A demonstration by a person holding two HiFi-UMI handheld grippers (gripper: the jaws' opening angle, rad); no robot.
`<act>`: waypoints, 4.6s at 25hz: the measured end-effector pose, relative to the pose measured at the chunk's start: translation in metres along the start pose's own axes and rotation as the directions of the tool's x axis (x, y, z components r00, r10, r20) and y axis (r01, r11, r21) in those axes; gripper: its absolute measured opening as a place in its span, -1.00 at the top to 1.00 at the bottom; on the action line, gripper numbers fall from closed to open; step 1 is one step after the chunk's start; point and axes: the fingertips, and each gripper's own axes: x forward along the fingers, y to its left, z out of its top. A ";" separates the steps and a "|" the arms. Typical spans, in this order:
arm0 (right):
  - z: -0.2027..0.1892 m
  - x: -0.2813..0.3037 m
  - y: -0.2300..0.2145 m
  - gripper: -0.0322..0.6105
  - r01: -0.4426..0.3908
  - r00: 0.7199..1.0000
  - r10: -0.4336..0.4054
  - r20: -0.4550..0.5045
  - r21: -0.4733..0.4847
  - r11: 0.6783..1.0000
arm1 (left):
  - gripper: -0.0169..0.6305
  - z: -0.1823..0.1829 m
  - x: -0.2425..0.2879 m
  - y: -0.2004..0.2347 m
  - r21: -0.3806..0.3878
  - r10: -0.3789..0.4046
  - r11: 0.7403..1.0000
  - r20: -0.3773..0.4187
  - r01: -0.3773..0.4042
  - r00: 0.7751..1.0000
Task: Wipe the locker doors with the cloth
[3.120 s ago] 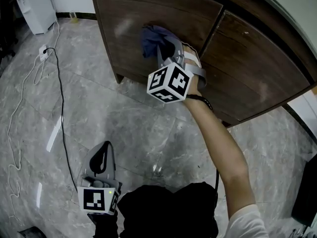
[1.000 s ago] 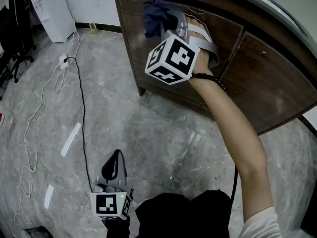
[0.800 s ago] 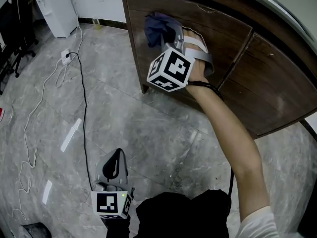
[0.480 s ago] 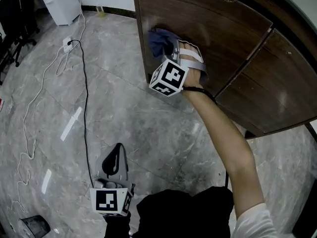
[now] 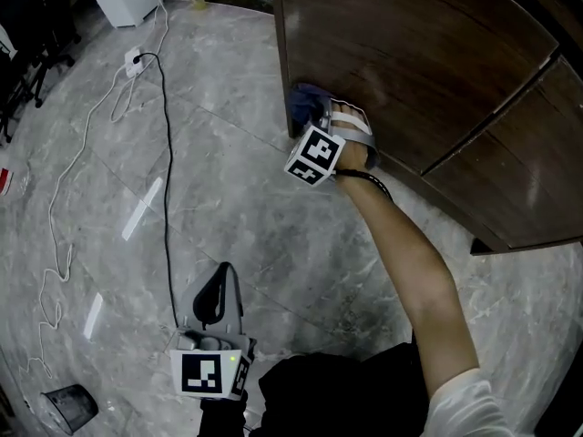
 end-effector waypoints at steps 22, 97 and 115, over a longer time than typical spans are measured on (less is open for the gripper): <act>0.086 -0.056 -0.152 0.69 0.148 0.982 -0.152 0.108 0.049 0.988 | 0.94 0.014 -0.008 -0.005 -0.021 -0.014 1.000 0.028 0.015 0.999; 0.010 -0.997 -0.542 0.70 0.317 0.853 -0.494 -0.168 0.920 0.233 | 0.94 0.685 -0.384 -0.265 0.254 -0.621 0.767 0.064 0.589 0.781; 0.018 -1.085 -0.546 0.71 0.320 0.818 -0.547 -0.177 0.931 0.176 | 0.94 0.703 -0.466 -0.280 0.293 -0.630 0.762 0.127 0.578 0.766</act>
